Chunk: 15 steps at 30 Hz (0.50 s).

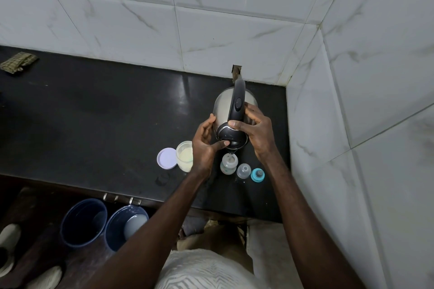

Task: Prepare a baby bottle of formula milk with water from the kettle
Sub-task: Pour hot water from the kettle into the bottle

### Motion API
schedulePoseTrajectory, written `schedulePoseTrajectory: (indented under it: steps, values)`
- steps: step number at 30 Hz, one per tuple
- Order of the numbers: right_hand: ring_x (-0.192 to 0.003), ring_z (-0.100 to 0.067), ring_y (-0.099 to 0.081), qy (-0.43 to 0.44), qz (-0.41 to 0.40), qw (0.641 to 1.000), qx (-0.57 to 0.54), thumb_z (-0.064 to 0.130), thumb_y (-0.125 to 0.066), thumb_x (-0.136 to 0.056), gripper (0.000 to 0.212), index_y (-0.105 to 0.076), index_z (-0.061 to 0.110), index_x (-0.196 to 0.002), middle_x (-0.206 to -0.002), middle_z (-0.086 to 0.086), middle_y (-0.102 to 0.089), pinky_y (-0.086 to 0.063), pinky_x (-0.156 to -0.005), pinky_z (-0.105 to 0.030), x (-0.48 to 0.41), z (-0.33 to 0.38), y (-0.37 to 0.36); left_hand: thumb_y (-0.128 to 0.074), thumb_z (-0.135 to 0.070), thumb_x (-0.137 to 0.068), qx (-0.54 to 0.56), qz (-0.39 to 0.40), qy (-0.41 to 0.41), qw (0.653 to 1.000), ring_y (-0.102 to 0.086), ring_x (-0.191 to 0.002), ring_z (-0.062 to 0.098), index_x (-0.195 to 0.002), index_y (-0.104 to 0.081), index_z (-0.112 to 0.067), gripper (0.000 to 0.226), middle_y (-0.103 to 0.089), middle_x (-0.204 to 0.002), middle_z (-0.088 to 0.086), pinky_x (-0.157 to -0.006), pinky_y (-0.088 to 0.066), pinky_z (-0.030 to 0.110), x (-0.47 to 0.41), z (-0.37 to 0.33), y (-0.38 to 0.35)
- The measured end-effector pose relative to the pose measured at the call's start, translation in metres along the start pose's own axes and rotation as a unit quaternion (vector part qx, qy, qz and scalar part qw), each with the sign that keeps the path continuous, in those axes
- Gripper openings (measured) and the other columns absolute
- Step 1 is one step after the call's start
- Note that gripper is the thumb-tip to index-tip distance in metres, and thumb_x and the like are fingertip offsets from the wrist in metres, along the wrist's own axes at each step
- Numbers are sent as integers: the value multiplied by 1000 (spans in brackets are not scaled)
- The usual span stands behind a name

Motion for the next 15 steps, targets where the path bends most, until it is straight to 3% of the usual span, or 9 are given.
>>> schedulePoseTrajectory:
  steps: [7, 11, 15]
  values:
    - [-123, -19, -67, -5, -6, 1000, -4, 14, -90, -78, 52, -73, 19, -127, -135, 1, -67, -60, -98, -46, -2, -4, 0, -76, 26, -65, 0, 2, -3, 1000, -54, -140, 19, -143, -52, -5, 87, -53, -154, 7, -108, -51, 36, 1, -1, 0]
    - [-122, -18, -67, -3, -5, 1000, -12, 13, -90, -78, 50, -74, 19, -124, -134, 0, -67, -60, -99, -46, -3, -3, -2, -77, 24, -66, -5, 1, 0, 1000, -54, -140, 23, -143, -53, -7, 87, -54, -153, 8, -112, -49, 46, 0, -1, 2]
    - [-121, -19, -68, -3, 0, 1000, -20, 15, -90, -77, 43, -77, 28, -116, -131, 1, -69, -60, -98, -48, -9, 1, -4, -77, 22, -69, -1, -10, 10, 1000, -57, -136, 24, -144, -52, -6, 85, -57, -149, 10, -111, -50, 47, -1, -2, 1]
Point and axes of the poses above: each hand's wrist, its own x-axis away from the middle knuckle, its own y-axis out of the back of the hand, z = x × y, the point moved 1 cm from there along -x, towards the middle knuckle
